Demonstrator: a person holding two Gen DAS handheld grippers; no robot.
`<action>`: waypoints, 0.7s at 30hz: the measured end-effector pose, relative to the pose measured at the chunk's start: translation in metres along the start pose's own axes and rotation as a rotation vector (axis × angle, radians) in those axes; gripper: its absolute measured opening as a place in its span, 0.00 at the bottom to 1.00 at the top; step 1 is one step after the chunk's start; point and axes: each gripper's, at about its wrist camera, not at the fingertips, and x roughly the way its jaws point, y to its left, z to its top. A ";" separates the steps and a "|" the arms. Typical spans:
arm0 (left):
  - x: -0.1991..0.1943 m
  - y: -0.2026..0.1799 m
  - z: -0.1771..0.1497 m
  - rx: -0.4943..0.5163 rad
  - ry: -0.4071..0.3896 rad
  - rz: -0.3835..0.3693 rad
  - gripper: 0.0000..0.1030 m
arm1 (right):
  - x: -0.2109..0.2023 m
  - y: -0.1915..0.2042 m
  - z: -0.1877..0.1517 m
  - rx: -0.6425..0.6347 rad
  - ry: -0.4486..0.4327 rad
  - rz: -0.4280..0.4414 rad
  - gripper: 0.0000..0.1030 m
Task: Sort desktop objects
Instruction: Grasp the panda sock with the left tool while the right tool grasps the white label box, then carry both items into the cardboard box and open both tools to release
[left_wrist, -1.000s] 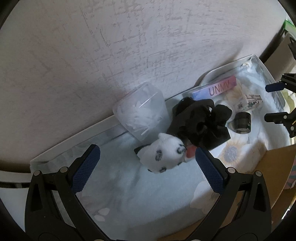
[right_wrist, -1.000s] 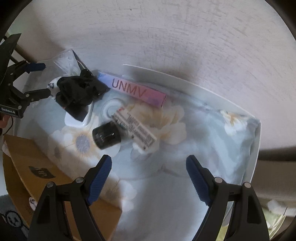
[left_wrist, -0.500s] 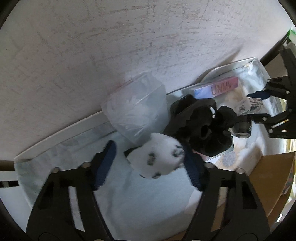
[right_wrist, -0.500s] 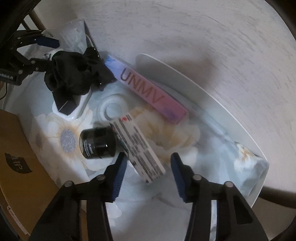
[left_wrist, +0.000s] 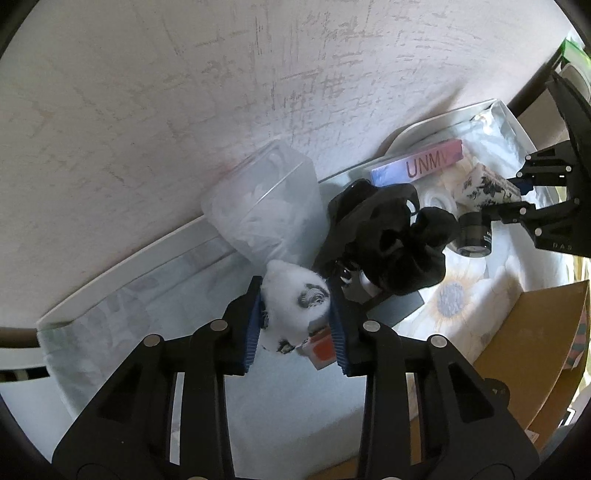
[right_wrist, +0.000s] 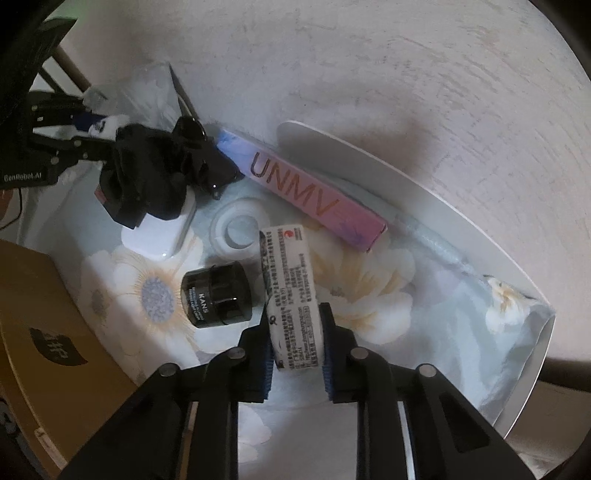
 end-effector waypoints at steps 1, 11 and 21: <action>-0.002 0.000 -0.001 -0.001 -0.001 -0.001 0.29 | -0.002 0.000 -0.002 0.011 -0.006 0.007 0.19; -0.027 -0.006 -0.002 -0.013 -0.026 -0.009 0.29 | -0.029 0.005 -0.019 0.057 -0.058 0.027 0.18; -0.100 -0.019 -0.019 -0.058 -0.140 0.038 0.29 | -0.101 0.013 -0.010 0.059 -0.168 0.074 0.18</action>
